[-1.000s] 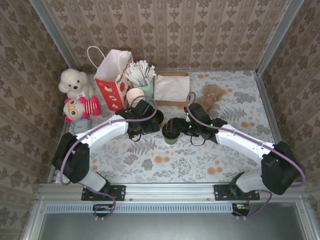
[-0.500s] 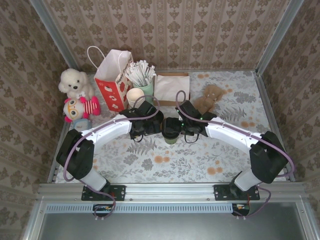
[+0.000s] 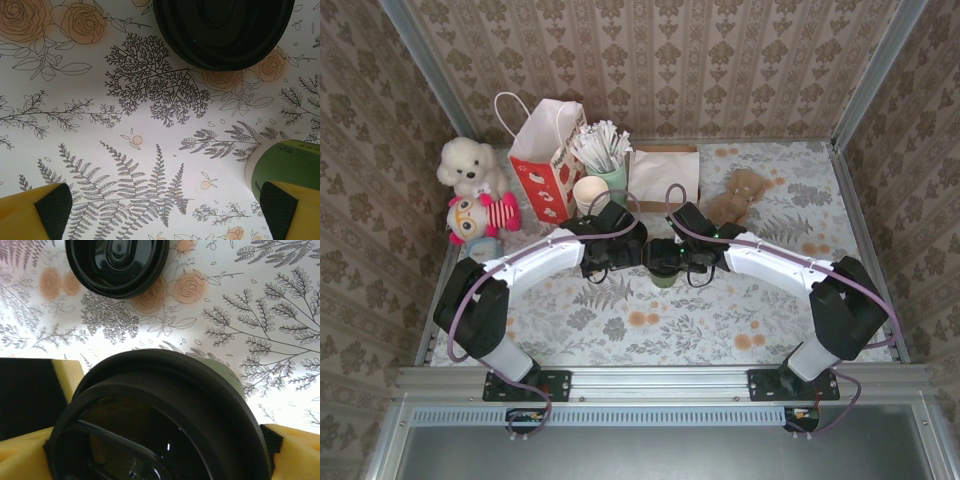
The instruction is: Pack the takeout coffee
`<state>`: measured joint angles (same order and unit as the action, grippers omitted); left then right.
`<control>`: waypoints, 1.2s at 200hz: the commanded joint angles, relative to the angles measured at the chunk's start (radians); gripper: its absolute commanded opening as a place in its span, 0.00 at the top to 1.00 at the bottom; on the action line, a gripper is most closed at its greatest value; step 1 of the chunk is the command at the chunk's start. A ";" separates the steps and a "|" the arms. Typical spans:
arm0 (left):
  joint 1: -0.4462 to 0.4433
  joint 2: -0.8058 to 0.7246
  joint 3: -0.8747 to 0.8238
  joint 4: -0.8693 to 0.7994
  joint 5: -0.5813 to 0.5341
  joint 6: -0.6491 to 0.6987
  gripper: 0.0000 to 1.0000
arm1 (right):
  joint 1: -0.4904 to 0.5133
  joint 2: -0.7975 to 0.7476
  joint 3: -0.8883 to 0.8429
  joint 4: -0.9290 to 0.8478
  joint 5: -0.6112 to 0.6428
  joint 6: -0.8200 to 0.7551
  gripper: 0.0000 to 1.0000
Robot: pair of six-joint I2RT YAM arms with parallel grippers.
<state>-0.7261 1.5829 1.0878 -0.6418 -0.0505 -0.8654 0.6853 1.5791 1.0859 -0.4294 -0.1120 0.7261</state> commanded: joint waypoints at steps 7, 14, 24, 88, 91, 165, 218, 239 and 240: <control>-0.001 -0.028 0.010 -0.007 -0.029 -0.007 0.00 | 0.002 0.012 0.035 -0.060 0.022 -0.041 0.11; 0.001 -0.036 0.009 -0.007 -0.035 -0.009 0.00 | -0.002 0.014 0.040 -0.060 0.014 -0.049 0.13; 0.004 -0.056 0.003 -0.005 -0.047 -0.009 0.00 | -0.013 0.012 0.047 -0.062 0.003 -0.059 0.15; 0.038 -0.239 -0.078 0.047 -0.201 -0.028 0.00 | -0.233 0.025 0.099 -0.099 -0.025 -0.188 0.17; 0.040 -0.248 -0.085 0.052 -0.209 -0.030 0.00 | -0.245 0.033 0.105 -0.100 -0.025 -0.195 0.17; 0.088 -0.410 -0.198 0.104 -0.310 -0.079 0.00 | -0.443 0.272 0.331 -0.091 -0.027 -0.276 0.17; 0.114 -0.498 -0.275 0.119 -0.374 -0.114 0.00 | -0.503 0.390 0.520 -0.122 0.112 -0.273 0.16; 0.127 -0.512 -0.282 0.117 -0.382 -0.115 0.00 | -0.526 0.432 0.572 -0.121 0.109 -0.256 0.15; 0.128 -0.513 -0.283 0.117 -0.383 -0.115 0.00 | -0.527 0.432 0.574 -0.120 0.108 -0.256 0.15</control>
<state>-0.6132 1.0962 0.8204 -0.5323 -0.3862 -0.9554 0.1818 1.9659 1.5902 -0.5217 -0.0555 0.4698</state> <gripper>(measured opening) 0.997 0.847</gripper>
